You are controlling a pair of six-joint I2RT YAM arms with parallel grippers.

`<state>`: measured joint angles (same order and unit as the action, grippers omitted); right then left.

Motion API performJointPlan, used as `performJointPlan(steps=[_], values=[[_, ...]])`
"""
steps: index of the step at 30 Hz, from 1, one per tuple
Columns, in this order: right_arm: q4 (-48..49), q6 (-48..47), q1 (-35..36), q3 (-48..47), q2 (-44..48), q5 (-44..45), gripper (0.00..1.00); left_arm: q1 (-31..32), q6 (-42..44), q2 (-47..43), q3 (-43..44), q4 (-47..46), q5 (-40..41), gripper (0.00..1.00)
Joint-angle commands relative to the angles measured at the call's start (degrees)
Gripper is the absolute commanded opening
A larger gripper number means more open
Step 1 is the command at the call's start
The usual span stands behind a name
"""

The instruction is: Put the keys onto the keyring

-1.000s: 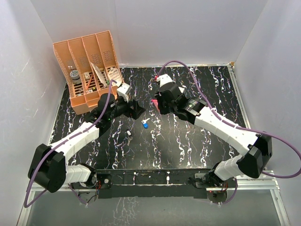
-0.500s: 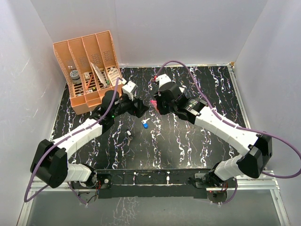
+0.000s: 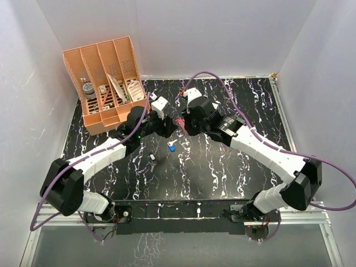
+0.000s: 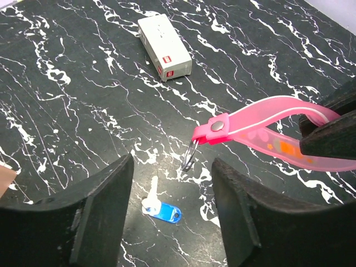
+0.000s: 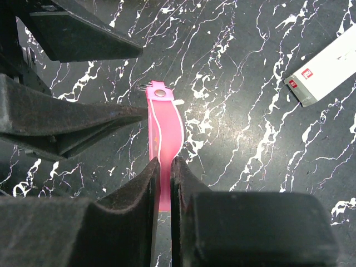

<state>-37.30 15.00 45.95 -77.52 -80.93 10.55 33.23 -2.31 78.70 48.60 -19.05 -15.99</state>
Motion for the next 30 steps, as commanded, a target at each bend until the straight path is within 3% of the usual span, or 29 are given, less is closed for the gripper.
performJointPlan(steps=[1, 8, 14, 18, 23, 30], values=[[2.1, -0.7, -0.3, -2.5, 2.2, -0.3, 0.08, 0.4, 1.0, -0.6, 1.6, -3.2, 0.5, 0.52], [2.0, -0.7, -0.3, -2.1, 2.6, 0.1, 0.08, 0.5, 0.9, -0.6, 1.1, -4.3, 0.6, 0.33], [2.0, -0.4, -0.3, -1.9, 2.7, 0.8, 0.08, 0.6, 0.9, -0.7, 0.7, -4.5, 0.2, 0.08], [2.1, 0.1, -0.4, -1.9, 2.3, 1.4, 0.08, 0.6, 0.6, -1.4, -0.3, -6.0, -0.1, 0.01], [2.4, 0.5, -0.4, -1.9, 2.0, 1.2, 0.08, 0.7, 0.4, -2.5, -1.6, -7.1, -0.3, 0.02], [2.5, 0.4, -0.4, -1.9, 1.9, 1.0, 0.08, 0.6, 0.9, -2.8, -1.5, -6.2, -1.2, 0.23]])
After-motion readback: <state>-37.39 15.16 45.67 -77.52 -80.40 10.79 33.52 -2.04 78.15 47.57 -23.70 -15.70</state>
